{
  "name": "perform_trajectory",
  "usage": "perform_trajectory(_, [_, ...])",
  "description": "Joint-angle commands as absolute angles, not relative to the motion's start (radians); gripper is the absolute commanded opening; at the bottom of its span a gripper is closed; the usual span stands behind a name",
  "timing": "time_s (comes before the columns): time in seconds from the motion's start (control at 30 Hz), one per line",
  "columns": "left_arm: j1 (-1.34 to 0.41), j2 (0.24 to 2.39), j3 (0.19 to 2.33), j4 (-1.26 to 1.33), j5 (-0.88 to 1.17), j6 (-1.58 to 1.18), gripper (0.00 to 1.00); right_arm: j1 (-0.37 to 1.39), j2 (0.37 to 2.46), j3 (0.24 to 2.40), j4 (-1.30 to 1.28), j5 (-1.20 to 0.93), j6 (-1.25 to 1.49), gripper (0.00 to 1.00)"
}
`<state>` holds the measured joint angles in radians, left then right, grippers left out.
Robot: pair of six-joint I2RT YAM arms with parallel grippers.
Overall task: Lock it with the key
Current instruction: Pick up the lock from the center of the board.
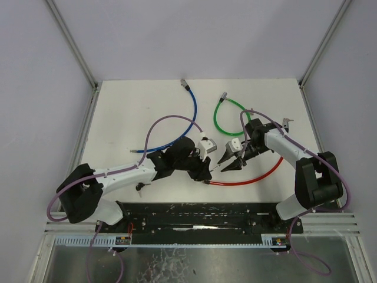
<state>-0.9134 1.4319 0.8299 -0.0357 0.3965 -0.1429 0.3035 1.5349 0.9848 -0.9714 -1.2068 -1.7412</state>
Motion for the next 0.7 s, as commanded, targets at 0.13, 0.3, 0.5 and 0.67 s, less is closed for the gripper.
perform_trajectory(0.13, [-0.911,1.395,0.808,0.063,0.430,-0.124,0.00,0.336,1.538,1.004,-0.927,-1.219,-1.661,0.39])
perform_trajectory(0.3, [-0.912,1.388,0.804,0.065,0.431,-0.124,0.00,0.343,1.539,1.005,-0.913,-1.208,-1.646,0.33])
perform_trajectory(0.5, [-0.911,1.387,0.795,0.078,0.430,-0.126,0.00,0.346,1.527,0.989,-0.866,-1.189,-1.600,0.23])
perform_trajectory(0.67, [-0.910,1.384,0.788,0.090,0.423,-0.137,0.01,0.347,1.512,0.994,-0.853,-1.184,-1.572,0.03])
